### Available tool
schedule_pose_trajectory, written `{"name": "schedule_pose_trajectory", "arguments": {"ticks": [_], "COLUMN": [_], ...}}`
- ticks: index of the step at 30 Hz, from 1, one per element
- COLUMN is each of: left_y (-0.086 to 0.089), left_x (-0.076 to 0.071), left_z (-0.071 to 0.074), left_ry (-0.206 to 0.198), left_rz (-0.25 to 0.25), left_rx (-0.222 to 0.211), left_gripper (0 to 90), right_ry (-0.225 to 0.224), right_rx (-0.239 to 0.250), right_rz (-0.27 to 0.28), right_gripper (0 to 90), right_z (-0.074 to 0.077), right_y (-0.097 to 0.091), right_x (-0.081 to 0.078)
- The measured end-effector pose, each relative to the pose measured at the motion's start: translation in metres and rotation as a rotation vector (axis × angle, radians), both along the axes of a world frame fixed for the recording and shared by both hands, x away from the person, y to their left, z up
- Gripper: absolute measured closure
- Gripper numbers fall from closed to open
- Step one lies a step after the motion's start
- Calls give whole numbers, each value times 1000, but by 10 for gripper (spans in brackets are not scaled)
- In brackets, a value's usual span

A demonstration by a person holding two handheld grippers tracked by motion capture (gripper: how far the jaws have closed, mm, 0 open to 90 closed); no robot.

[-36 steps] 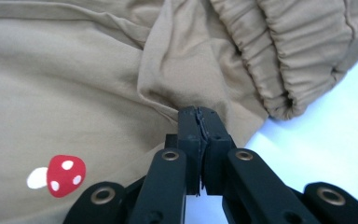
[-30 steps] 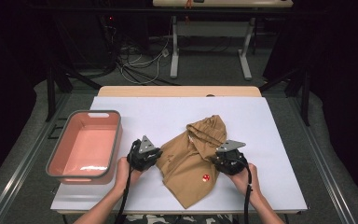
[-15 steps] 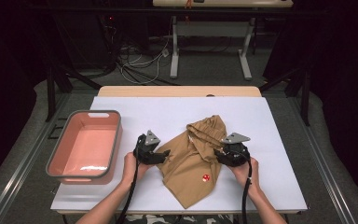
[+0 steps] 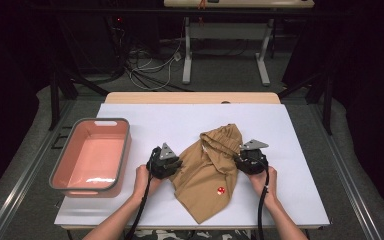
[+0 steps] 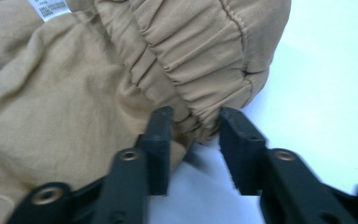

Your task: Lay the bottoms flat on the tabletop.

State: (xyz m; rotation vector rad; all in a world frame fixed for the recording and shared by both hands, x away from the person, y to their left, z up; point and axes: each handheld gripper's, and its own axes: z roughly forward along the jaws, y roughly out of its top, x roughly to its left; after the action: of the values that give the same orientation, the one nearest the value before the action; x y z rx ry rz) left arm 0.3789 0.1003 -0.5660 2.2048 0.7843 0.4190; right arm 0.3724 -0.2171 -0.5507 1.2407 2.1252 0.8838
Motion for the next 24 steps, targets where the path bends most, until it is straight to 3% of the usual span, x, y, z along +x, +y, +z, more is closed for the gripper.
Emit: {"name": "schedule_pose_trajectory", "arguments": {"ticks": [2,4,10,17,20,24], "left_y": [0,1,9,20,24,28], "left_x": [0,-1,-7,-22,-29,-27], "left_z": [0,1,4,11,14,14], "left_ry": [-3,5,4,30,46,64], "left_rz": [-12,-16,-11,8,-8,-13], "left_rx": [6,6,4,0,3,-3], "left_gripper": [868,880,882,881,880,843], "right_ry": [-5,-10,-7,5,14,9], "right_rx": [-2,1,-2,-12,-22,-32], "right_rz": [-2,-6,20,72,94,103], "right_gripper": [708,738,748,742,740,723], "right_z": [-2,-3,-6,-6,-5,-6], "right_y": [1,2,14,31,35,39], "right_x": [1,3,9,19,21,22]}}
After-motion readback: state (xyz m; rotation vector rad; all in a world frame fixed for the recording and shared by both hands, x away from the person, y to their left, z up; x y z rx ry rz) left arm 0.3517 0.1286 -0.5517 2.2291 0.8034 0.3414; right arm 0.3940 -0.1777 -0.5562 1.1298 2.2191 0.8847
